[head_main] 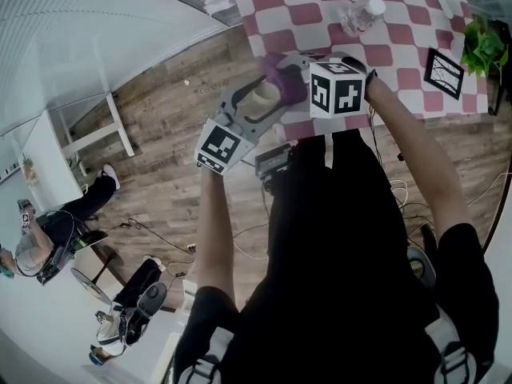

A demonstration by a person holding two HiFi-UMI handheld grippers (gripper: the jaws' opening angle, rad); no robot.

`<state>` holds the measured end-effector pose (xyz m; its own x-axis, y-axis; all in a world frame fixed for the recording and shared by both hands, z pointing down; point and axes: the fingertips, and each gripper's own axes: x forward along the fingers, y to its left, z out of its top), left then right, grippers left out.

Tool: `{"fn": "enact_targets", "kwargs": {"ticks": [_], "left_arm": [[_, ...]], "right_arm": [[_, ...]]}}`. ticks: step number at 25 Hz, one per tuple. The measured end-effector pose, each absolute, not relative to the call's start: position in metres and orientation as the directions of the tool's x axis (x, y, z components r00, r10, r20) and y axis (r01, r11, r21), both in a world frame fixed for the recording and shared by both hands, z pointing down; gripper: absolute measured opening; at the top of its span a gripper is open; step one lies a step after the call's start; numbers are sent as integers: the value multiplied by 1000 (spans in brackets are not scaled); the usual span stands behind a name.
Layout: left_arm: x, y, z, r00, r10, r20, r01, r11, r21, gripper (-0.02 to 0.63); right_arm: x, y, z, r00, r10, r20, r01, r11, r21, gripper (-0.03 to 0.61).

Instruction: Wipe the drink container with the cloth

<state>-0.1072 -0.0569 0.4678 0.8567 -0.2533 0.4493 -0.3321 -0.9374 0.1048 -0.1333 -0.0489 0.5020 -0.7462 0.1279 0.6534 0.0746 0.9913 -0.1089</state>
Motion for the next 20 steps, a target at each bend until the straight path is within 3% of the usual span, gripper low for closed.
{"fn": "enact_targets", "kwargs": {"ticks": [14, 20], "left_arm": [[-114, -65, 471, 852, -302, 429, -393, -908, 142, 284], [-112, -66, 469, 853, -314, 416, -405, -902, 149, 284]], "right_arm": [[-95, -54, 594, -638, 46, 768, -153, 971, -185, 322], [-78, -53, 611, -556, -6, 831, -188, 975, -119, 287]]}}
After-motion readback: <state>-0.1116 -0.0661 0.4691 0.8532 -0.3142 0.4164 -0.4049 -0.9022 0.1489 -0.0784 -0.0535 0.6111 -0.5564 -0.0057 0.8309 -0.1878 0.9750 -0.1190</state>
